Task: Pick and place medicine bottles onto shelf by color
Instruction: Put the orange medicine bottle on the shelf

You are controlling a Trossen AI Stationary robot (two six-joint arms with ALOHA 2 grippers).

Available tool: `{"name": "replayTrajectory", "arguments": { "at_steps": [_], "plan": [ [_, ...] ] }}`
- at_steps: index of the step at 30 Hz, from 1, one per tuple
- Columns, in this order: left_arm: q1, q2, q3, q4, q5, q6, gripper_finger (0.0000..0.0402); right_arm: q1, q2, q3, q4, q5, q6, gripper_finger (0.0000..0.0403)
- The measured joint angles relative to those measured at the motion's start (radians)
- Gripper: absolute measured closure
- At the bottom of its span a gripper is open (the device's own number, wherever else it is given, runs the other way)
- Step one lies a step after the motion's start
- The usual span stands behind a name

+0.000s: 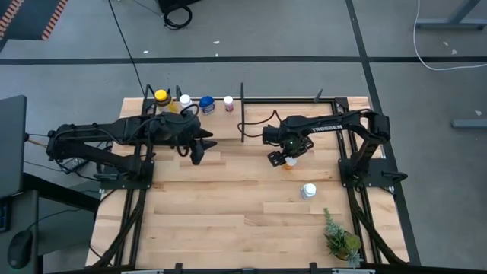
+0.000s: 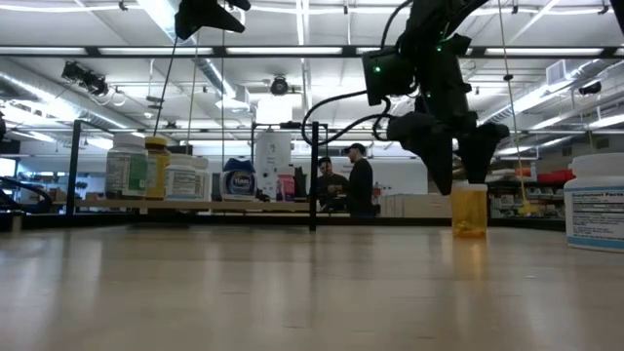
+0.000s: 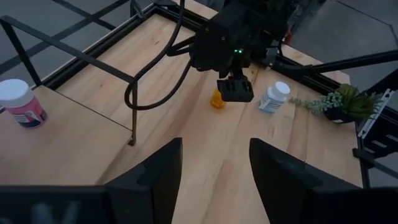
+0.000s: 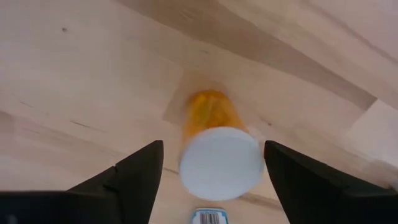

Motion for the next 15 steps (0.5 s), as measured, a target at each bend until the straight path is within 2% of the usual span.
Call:
{"name": "replayTrajectory", "arguments": {
  "at_steps": [5,15],
  "plan": [
    [0.0,0.0,0.0,0.0,-0.018,-0.001,0.0211,-0.012,0.0,-0.031,0.004,-0.031,-0.037,0.0134],
    [0.0,0.0,0.0,0.0,-0.048,-0.006,0.0212,-0.013,0.0,-0.049,0.021,-0.086,-0.067,0.0137]
  ]
}}
